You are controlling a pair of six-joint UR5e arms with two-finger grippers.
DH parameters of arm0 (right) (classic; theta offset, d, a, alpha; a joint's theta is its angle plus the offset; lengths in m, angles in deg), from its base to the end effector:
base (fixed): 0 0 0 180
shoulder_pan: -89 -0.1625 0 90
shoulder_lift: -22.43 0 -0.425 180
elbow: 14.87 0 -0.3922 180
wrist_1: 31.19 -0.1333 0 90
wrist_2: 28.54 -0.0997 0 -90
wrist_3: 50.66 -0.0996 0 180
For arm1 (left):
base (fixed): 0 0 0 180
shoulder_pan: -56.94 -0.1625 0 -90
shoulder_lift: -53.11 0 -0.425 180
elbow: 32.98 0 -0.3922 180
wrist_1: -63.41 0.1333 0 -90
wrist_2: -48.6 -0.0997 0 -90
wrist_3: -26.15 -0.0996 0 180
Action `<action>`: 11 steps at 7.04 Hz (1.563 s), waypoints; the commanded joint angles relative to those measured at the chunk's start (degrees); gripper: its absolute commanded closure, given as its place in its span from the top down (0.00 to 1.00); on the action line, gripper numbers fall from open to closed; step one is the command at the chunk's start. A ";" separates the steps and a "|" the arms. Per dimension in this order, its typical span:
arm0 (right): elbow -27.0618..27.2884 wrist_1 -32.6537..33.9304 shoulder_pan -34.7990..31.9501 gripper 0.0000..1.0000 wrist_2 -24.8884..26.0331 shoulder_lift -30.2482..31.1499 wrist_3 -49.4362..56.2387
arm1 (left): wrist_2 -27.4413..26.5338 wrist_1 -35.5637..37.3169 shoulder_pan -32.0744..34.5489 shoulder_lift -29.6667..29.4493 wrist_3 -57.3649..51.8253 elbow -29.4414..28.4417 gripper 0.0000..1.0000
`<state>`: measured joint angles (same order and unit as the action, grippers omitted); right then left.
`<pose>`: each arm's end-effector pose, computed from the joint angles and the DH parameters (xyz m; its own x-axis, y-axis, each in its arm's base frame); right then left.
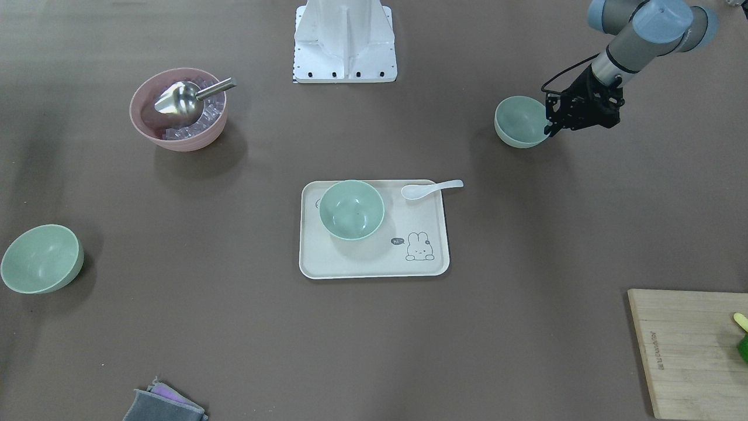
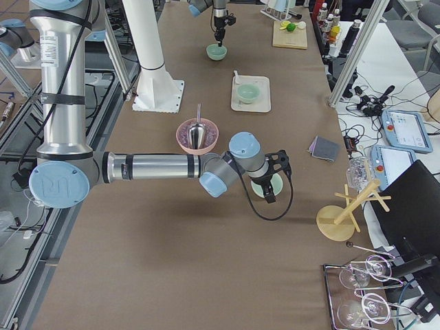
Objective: Stack green bowls together
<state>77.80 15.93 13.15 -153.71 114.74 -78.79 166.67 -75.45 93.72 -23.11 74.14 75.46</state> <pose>-0.0495 -0.5068 0.5757 0.6979 -0.1806 0.6930 -0.1712 0.8976 0.4063 0.2843 -0.3205 0.5155 0.5046 0.3601 -0.7847 -0.1513 0.9317 0.3303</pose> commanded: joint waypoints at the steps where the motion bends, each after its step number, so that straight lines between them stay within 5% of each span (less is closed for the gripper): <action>1: 0.14 0.08 0.00 1.00 -0.24 0.41 0.00 | -0.03 -0.09 0.04 0.01 -0.09 0.28 0.00; 5: -0.21 0.34 0.00 1.00 0.28 1.73 0.18 | 3.48 4.53 3.47 -1.91 0.35 3.71 0.00; 9: -0.13 0.08 0.09 1.00 0.19 2.44 0.18 | 3.40 46.89 5.67 -32.59 1.23 5.20 0.00; 10: -0.04 0.08 0.18 1.00 0.19 2.44 0.18 | 3.31 54.68 5.32 -40.43 5.41 4.07 0.00; 11: -0.12 0.08 0.18 1.00 0.37 2.44 0.18 | 3.40 55.02 5.06 -44.42 9.97 1.28 0.00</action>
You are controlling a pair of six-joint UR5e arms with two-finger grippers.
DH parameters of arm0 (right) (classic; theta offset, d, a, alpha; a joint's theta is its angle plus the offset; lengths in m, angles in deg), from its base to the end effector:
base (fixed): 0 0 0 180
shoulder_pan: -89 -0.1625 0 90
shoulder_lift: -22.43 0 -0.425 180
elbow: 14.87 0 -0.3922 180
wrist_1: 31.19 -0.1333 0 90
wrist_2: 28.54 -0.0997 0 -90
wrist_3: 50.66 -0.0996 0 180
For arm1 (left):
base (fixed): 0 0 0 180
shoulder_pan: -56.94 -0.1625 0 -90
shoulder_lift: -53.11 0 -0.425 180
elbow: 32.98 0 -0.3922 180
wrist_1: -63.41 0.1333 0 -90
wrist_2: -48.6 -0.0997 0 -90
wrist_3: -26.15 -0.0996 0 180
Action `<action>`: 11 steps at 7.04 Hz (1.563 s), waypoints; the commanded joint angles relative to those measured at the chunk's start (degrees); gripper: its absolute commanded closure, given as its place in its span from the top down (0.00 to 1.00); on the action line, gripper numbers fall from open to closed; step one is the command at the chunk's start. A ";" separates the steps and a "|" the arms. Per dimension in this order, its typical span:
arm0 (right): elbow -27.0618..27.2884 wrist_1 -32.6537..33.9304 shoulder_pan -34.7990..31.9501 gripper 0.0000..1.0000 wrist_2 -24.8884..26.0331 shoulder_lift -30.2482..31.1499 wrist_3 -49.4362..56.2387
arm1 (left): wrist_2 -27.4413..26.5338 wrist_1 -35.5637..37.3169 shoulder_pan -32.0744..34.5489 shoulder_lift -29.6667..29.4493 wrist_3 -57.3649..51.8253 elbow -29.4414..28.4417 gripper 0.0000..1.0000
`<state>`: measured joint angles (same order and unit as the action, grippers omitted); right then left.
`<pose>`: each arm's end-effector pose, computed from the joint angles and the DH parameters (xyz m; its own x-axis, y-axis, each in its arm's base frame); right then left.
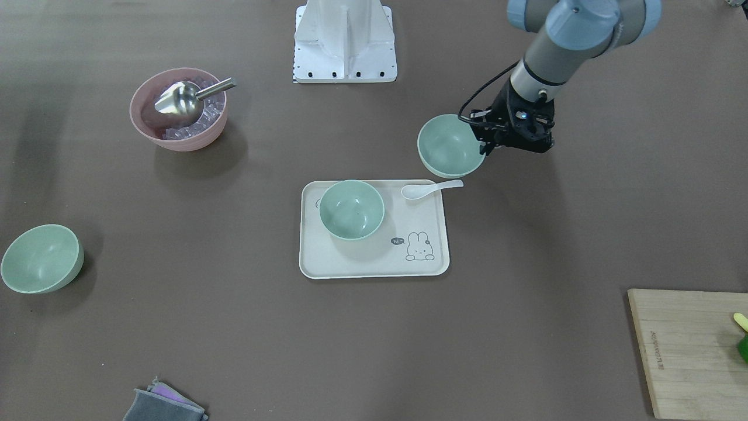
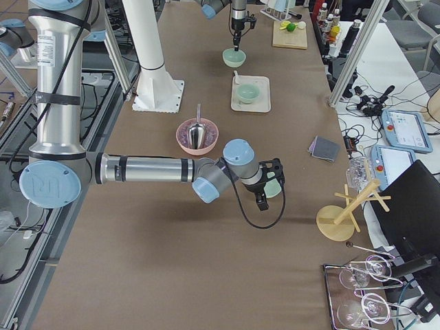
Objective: Stack green bowls together
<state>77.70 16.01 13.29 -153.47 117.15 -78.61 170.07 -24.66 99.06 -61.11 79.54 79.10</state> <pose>-0.0460 -0.4896 0.5978 0.7083 -0.1535 0.6891 -0.1638 0.9137 0.3718 0.3727 -0.4466 0.2575 0.6053 0.1385 -0.7839 -0.0744 0.9903 0.1175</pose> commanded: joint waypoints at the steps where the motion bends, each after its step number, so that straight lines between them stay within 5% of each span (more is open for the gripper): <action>1: -0.03 -0.01 0.13 1.00 0.13 0.02 0.00 | 0.09 3.88 -0.81 -11.07 8.88 -6.05 0.00; 2: 0.06 -0.01 0.13 1.00 0.22 0.02 0.00 | 0.09 3.70 -0.81 -14.43 9.62 -9.04 0.00; 5: 0.15 -0.01 0.13 1.00 0.31 0.02 -0.09 | -3.51 -13.15 -0.99 -17.60 18.93 -21.24 0.00; 11: 0.23 -0.09 0.31 1.00 0.31 -0.07 -0.09 | -9.05 -10.80 -5.65 -20.88 22.64 -24.72 0.00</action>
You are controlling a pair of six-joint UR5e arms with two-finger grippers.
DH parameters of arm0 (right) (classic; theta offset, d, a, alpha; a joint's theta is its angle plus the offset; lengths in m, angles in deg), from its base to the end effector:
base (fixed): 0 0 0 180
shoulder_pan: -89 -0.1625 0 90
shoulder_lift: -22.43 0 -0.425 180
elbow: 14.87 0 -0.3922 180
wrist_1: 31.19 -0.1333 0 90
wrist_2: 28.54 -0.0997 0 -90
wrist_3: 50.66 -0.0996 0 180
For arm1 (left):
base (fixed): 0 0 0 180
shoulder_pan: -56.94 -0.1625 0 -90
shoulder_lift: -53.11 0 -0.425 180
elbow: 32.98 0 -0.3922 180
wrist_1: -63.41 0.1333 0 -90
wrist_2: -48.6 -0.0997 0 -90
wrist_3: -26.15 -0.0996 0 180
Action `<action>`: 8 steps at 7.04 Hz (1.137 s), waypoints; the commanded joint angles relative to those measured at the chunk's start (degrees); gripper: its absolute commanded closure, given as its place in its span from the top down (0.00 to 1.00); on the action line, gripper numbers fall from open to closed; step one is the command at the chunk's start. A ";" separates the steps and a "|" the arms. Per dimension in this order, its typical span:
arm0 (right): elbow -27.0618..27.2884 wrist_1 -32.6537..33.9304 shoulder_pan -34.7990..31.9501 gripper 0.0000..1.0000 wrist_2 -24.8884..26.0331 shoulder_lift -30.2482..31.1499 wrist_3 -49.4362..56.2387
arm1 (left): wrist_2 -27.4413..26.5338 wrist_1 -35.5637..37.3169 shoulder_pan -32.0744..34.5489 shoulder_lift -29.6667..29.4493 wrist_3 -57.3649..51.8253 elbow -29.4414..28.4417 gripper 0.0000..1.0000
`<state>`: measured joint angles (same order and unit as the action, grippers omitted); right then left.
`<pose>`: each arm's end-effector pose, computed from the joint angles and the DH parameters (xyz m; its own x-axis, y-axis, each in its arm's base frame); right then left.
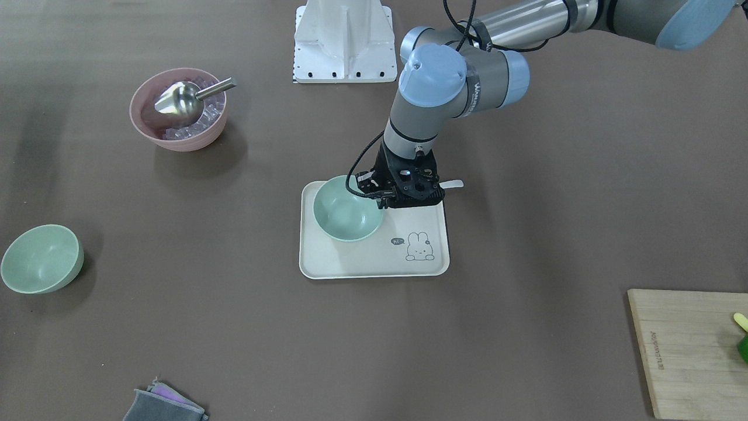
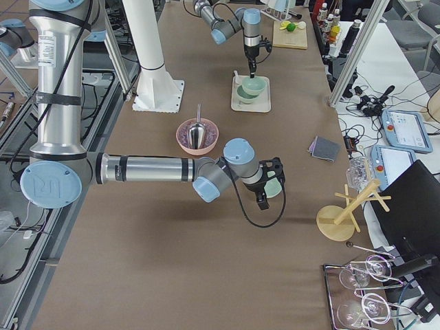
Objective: Stack green bowls together
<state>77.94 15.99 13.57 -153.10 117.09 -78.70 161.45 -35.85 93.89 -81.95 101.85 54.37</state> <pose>-0.0481 -0.4902 0.5953 0.7102 -0.1570 0.6863 -0.1631 0.9116 0.3774 0.5219 -0.5110 0.1769 0.5570 -0.1341 -0.8196 0.1785 0.9831 -0.0396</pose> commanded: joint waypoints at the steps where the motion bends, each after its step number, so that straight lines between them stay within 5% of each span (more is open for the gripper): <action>1: 0.00 -0.07 0.02 1.00 0.03 0.09 0.00 | -0.43 0.38 -0.82 -0.03 0.33 0.02 0.00; 8: 0.00 -0.07 0.02 1.00 0.03 0.18 0.00 | -0.43 0.38 -1.61 0.67 0.16 -0.16 0.00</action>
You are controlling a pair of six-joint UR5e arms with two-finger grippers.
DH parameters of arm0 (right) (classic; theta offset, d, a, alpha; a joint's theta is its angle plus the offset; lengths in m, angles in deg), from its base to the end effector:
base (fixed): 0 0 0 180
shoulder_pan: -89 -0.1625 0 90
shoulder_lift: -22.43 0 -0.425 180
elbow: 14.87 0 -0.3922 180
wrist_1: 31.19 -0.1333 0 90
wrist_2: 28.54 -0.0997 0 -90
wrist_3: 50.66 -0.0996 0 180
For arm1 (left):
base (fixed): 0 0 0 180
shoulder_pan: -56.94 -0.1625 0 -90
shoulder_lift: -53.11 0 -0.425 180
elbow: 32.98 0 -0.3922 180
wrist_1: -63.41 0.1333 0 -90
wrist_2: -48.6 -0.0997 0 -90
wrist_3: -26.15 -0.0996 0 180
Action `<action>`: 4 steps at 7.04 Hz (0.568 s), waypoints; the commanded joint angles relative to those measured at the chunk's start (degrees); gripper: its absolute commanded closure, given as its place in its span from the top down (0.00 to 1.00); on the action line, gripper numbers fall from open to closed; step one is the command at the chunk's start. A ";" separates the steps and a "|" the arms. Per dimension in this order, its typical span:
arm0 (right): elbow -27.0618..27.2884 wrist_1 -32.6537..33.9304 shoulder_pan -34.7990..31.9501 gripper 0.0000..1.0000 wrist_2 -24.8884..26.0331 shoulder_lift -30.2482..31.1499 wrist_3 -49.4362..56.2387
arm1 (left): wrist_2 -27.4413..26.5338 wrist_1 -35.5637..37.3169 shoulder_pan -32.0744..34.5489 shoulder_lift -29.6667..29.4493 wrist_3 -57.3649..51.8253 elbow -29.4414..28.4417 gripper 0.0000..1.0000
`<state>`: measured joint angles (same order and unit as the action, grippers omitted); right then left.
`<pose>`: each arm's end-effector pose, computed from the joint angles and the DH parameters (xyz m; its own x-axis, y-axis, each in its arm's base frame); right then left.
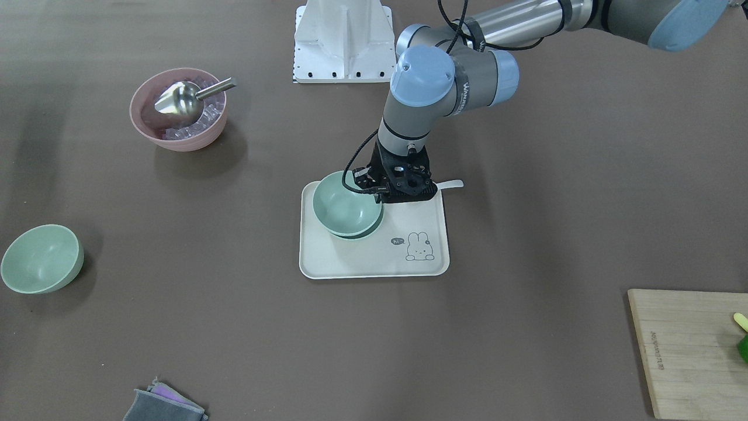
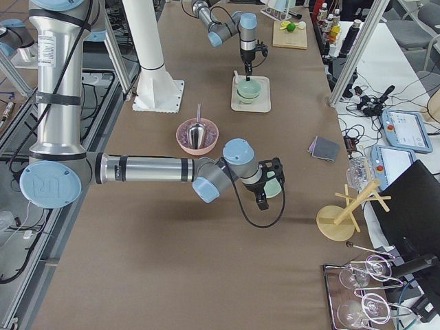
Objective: Stack green bowls together
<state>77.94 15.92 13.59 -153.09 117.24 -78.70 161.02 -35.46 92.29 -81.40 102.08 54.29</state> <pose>-0.0479 -0.4891 0.5964 0.7105 -0.1563 0.6861 -0.1627 0.9121 0.3762 0.5360 -0.4971 0.1855 0.5732 -0.1311 -0.8089 0.1597 0.9861 -0.0466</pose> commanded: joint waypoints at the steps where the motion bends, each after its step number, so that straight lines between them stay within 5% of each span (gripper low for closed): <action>1: 0.00 0.00 0.00 1.00 -0.07 0.02 0.00 | 0.00 0.00 -0.02 0.13 -0.17 -0.08 0.00; 4: 0.00 0.00 0.00 1.00 0.01 0.02 0.00 | -0.09 -0.09 -0.72 0.21 -0.43 -0.95 0.00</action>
<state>77.94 15.92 13.59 -153.09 117.26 -78.70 160.94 -35.48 91.87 -81.24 101.72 53.61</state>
